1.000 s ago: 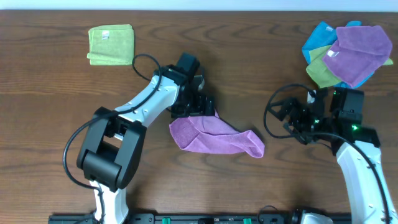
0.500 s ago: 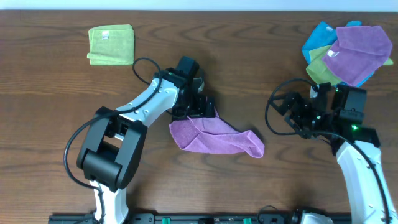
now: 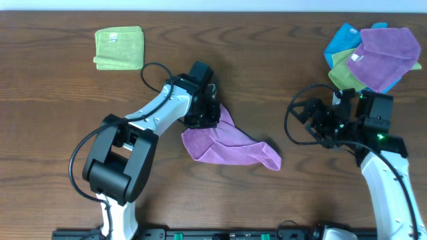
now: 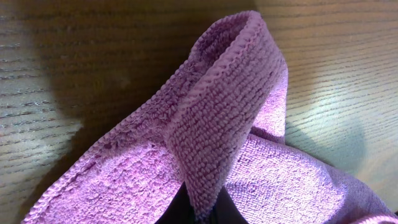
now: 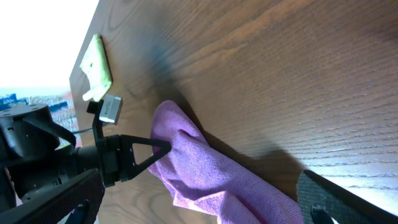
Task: Fold the cloth
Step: 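Reach the right gripper to the cloth's right corner and grasp it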
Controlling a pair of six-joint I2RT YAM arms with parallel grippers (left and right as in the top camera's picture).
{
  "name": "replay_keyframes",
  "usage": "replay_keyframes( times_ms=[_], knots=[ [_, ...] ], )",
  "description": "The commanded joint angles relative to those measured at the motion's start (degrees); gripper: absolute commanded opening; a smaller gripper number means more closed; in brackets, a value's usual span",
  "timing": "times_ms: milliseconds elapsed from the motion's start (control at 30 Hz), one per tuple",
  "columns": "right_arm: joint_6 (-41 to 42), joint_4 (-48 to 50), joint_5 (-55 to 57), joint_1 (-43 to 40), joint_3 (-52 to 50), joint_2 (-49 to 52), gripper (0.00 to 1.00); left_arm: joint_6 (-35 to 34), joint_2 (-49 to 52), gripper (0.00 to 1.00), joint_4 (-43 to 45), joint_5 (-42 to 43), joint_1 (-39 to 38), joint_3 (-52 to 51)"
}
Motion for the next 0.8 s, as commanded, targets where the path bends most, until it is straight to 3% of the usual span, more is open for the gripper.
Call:
replay_keyframes(
  times_ms=[0,200,333,433,633,700,767],
  knots=[
    [0.4,0.2,-0.4,0.5,0.0,-0.3,0.99,-0.4,-0.4,0.06,0.0,-0.9,0.1,-0.3],
    [0.0,-1.4,-1.4,0.5,0.0,-0.4,0.99,-1.0,-0.6,0.06,0.0,0.6,0.7,1.8],
    [1.5,-8.7,-0.7,0.5,0.0,-2.3,0.99,-0.8,-0.8,0.06,-1.0,-2.2,2.3,5.9],
    [-4.2,-11.6,0.4,2.2,0.0,-5.7,0.99,-0.8,-0.8,0.06,-0.9,-4.0,3.2,6.6],
    [-24.3,-25.9,9.0,8.5,0.0,-6.1,0.99,-0.8,-0.8,0.06,-1.7,-3.8,3.3,6.6],
    [-23.9,-26.2,11.9,10.3,0.0,-4.4,0.99,-1.0,-0.8,0.06,-1.6,-3.8,3.2,6.6],
    [-18.2,-24.1,11.0,11.4,0.0,-2.4,0.99,-1.0,-0.8,0.06,-1.6,-2.5,3.1,6.6]
  ],
)
